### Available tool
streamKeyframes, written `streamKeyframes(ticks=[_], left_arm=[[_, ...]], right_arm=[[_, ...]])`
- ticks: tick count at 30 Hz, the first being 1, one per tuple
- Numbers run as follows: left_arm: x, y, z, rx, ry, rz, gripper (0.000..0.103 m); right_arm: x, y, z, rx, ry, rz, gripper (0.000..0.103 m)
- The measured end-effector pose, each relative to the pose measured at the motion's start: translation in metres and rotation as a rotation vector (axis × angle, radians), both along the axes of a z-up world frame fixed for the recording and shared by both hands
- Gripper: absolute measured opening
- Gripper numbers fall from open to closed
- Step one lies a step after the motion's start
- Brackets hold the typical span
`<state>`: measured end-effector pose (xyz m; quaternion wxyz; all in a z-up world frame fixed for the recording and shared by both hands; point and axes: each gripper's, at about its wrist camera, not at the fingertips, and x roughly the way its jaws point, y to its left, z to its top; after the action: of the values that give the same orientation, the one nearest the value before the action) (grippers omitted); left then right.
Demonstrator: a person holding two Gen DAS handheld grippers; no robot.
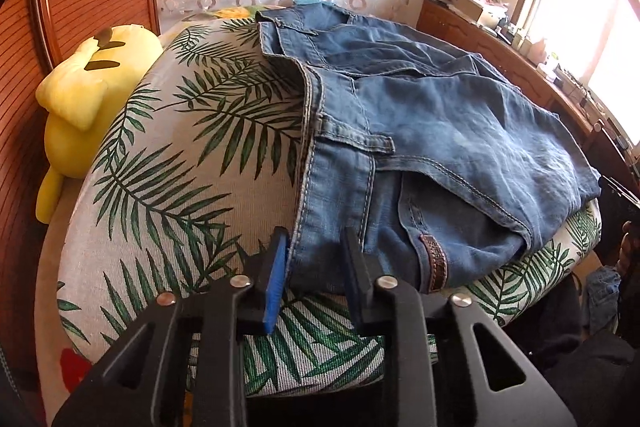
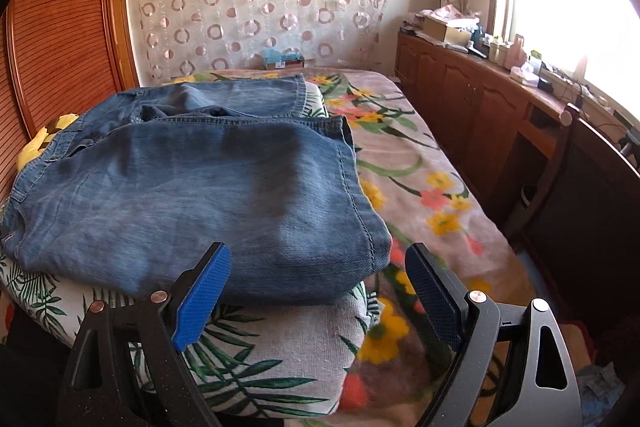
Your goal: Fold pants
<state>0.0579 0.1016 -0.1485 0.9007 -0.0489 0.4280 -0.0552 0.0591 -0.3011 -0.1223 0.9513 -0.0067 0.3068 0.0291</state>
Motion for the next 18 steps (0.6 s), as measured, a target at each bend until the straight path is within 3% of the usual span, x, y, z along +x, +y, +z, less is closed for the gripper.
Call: streamKeyframes(ticks=[4, 8, 12, 18], left_arm=[[-0.001, 0.000, 0.003, 0.019, 0.000, -0.004, 0.012], [-0.006, -0.002, 0.009, 0.023, -0.008, -0.025, 0.008], [-0.012, -0.006, 0.018, 0.029, -0.032, -0.036, 0.006], [-0.020, -0.007, 0.039, 0.031, -0.080, -0.039, 0.005]], right_arm=[[0.003, 0.004, -0.001, 0.037, 0.042, 0.017, 0.089], [0.001, 0.012, 0.000, 0.035, 0.066, 0.030, 0.081], [0.002, 0.015, 0.005, 0.032, 0.081, 0.032, 0.060], [0.012, 0.005, 0.014, 0.014, 0.084, 0.030, 0.017]])
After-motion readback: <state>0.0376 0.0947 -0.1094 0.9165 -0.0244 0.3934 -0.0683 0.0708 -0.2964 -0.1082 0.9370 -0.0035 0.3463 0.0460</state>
